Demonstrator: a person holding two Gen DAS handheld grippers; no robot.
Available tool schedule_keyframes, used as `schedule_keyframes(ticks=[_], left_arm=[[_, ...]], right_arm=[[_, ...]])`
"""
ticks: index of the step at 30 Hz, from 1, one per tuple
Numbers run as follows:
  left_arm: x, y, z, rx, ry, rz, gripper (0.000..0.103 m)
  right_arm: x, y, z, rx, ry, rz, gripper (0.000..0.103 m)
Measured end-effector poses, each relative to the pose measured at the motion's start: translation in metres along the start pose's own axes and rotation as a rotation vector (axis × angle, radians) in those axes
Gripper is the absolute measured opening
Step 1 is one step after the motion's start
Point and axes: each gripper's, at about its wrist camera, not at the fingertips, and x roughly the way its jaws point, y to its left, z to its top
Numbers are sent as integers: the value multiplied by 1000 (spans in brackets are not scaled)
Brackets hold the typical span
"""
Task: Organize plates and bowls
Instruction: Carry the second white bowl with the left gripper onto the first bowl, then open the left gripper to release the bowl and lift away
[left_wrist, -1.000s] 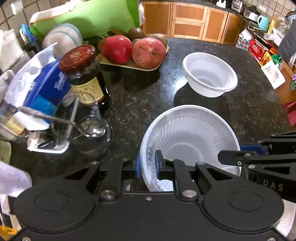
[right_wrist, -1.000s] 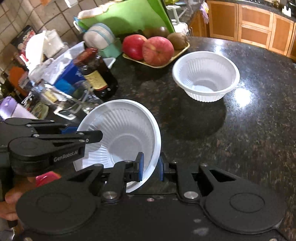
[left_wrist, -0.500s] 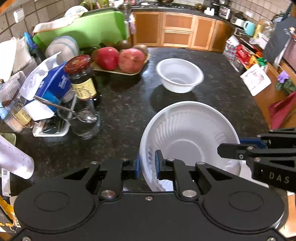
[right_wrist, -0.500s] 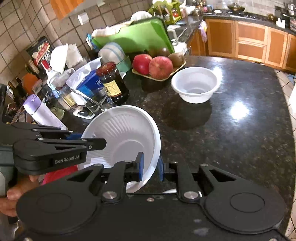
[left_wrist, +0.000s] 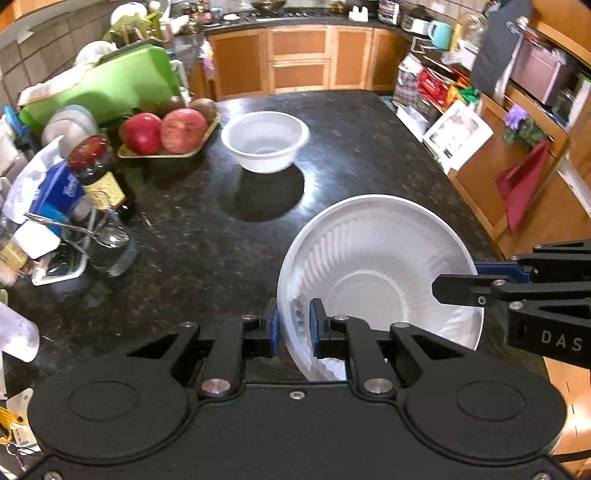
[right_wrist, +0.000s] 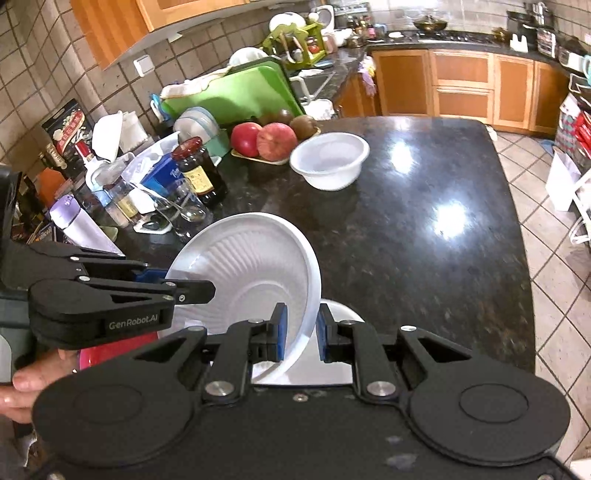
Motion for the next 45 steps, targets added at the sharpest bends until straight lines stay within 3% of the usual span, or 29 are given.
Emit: schedule_keyframes(ticks=[7,20,21,22,24,27,35,39,45], left_arm=[[12,-20,-7,34,45,-39,21],[24,-36,-19,48,94,-34,22],[23,-36,-20,47,91,-33,27],[23,-37,-21,48,89,-36,33],[23,-37,-20,48,85,-49,40],[20,-36,-21,39,55,-35,54],[18,-33,-19,36,30,-7,54],[16,-30,-17,32,16,9,54],[0,-15,-3,0,-50,42,55]], right_arm=[[-3,-21,-21,52,23,-13,21],[10,-34,-32,72,68,-4,21],[12,-35,-32,75,68,-12,25],[14,-33,-30,77,68,-20,37],[14,-34,-31,73,60,-29,50],[13,-33,-31,46,35,-49,53],[14,-37,-27,46,16,-58,54],[6,-34,-23,26,-25,-60,56],[-17,-19,-4,-22,-191,-75,64]])
